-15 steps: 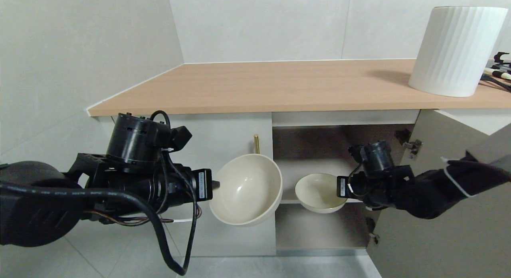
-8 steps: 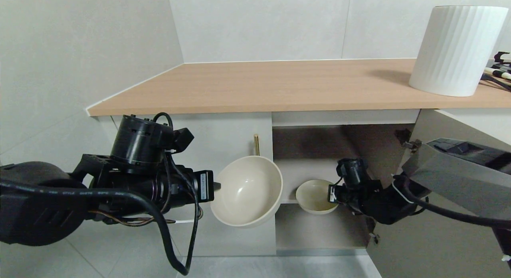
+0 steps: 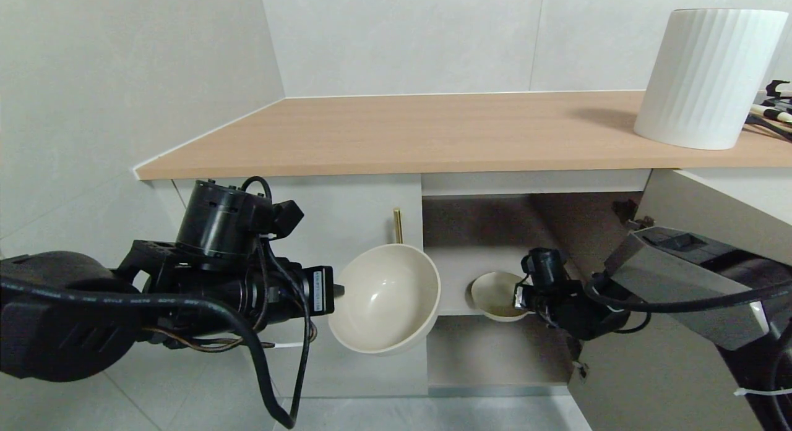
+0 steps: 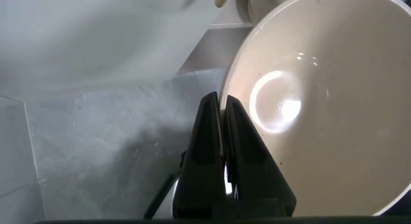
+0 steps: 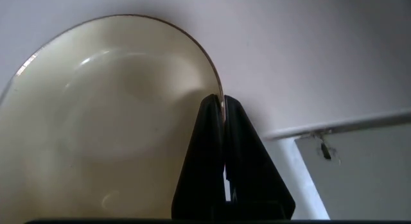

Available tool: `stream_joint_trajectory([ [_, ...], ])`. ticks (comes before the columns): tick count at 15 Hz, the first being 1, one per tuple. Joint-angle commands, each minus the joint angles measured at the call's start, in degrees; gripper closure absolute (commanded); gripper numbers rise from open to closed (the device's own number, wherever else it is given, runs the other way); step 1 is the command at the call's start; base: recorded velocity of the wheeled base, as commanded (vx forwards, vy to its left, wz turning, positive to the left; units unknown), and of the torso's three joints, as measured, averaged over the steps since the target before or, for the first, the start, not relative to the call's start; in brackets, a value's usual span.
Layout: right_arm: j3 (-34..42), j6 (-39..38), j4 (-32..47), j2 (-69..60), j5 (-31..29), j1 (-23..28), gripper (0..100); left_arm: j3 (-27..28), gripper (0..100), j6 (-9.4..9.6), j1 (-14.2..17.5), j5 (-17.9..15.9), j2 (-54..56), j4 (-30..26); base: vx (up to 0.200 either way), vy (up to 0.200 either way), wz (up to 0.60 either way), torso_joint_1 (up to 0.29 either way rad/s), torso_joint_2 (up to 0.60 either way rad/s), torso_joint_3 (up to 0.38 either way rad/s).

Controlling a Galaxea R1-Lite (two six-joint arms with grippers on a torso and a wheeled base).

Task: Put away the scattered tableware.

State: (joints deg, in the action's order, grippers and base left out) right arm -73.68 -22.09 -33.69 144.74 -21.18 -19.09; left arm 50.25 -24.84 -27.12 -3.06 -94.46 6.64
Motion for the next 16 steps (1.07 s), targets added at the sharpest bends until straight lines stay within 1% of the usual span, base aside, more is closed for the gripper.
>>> stream_joint_trajectory([
  [1,-3.4,0.0,0.1,3.0,-1.1,0.9,100,0.0,100,-0.03,0.0,0.0,-0.1,0.0,0.000,0.000,0.00,0.000,0.00,0.000],
  [7,-10.1,-0.1,0.3,6.2,-3.1,2.0,100,0.0,100,-0.12,-0.2,-0.1,-0.8,0.0,0.000,0.000,0.00,0.000,0.00,0.000],
  [15,-12.1,-0.3,0.0,7.0,-3.6,2.5,100,0.0,100,-0.20,-0.2,-0.2,-1.0,0.0,0.000,0.000,0.00,0.000,0.00,0.000],
  [16,-11.9,-0.4,-0.1,6.8,-3.7,2.5,0,0.0,100,-0.20,-0.2,-0.2,-1.3,0.0,0.000,0.000,0.00,0.000,0.00,0.000],
])
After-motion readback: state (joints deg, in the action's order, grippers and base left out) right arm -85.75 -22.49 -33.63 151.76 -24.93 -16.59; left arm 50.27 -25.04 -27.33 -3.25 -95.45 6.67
